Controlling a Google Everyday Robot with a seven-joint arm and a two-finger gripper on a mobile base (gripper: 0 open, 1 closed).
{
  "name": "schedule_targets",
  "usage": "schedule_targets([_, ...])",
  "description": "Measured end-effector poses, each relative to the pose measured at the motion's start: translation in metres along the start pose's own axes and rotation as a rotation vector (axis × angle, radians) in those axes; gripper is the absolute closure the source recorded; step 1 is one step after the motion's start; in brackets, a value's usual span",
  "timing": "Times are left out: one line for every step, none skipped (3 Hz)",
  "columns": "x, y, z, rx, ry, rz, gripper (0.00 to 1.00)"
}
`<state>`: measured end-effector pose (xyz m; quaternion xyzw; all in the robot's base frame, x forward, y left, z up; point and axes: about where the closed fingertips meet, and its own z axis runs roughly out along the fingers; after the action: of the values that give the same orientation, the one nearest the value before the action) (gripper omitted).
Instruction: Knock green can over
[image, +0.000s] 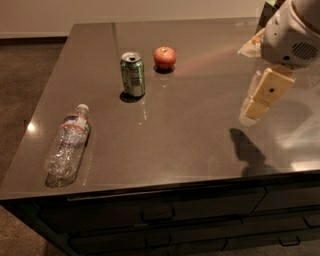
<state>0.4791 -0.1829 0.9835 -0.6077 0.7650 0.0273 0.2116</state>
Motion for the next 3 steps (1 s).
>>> schedule_targets([-0.047,-0.026,0.028,-0.019,-0.100,-0.012,0.00])
schedule_targets([-0.101,-0.056,0.067,-0.016,-0.175,-0.003,0.00])
schedule_targets([-0.147,-0.082,0.104,-0.021,-0.231,0.033,0.00])
